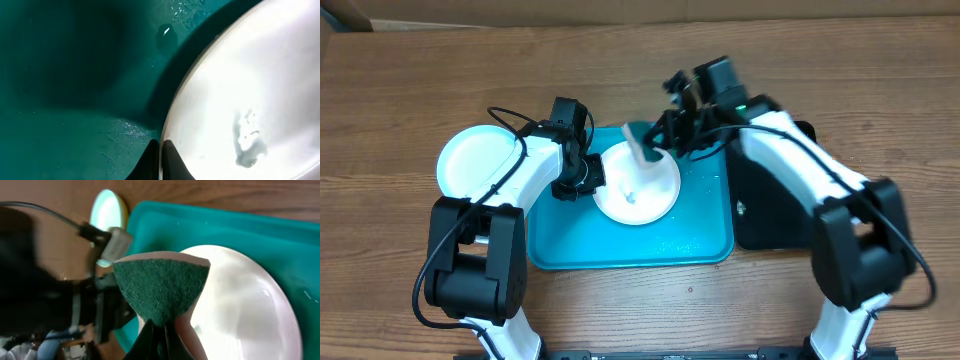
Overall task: Clean dirty plates on tray and stack at the side
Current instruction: 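Scrub the marked plate with the sponge while the left gripper holds it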
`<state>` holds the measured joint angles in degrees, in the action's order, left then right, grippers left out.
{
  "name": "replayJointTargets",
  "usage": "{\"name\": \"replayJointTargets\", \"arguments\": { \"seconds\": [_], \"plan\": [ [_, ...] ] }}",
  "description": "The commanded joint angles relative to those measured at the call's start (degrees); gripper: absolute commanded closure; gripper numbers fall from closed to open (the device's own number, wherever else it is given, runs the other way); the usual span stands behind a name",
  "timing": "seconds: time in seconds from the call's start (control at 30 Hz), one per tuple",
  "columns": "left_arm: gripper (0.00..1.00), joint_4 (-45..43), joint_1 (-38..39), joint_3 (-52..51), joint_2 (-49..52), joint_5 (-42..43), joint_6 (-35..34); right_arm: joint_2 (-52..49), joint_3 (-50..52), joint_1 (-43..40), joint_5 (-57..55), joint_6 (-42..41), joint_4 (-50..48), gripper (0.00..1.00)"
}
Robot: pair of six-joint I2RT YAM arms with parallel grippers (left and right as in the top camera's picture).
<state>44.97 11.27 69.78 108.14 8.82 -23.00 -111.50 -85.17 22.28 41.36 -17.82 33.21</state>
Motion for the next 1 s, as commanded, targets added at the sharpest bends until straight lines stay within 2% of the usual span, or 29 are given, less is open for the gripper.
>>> {"name": "replayJointTargets", "arguments": {
  "seconds": [0.0,0.37,0.5,0.67,0.83,0.97],
  "plan": [
    [0.96,-0.1,0.4,-0.4,0.6,0.6,-0.2,2.7,-1.5,0.5,2.5,1.8,1.6,0.96],
    [0.96,-0.2,0.4,-0.4,0.6,0.7,-0.2,0.2,3.2,1.1,1.9,1.4,2.0,0.96],
    [0.96,-0.5,0.4,-0.4,0.6,0.7,-0.2,-1.6,8.2,1.1,9.7,-1.4,-6.5,0.96],
    [0.96,-0.3,0.4,-0.4,0.6,0.7,-0.2,-4.4,13.5,1.4,13.8,-10.7,-20.2,0.96],
    [0.96,0.0,0.4,-0.4,0.6,0.7,-0.2,-5.6,15.9,1.7,16.9,-15.3,-27.0,0.96],
    [0.96,-0.1,0.4,-0.4,0.6,0.7,-0.2,-5.7,16.7,1.9,17.4,-16.5,-27.3,0.96]
  ]
}}
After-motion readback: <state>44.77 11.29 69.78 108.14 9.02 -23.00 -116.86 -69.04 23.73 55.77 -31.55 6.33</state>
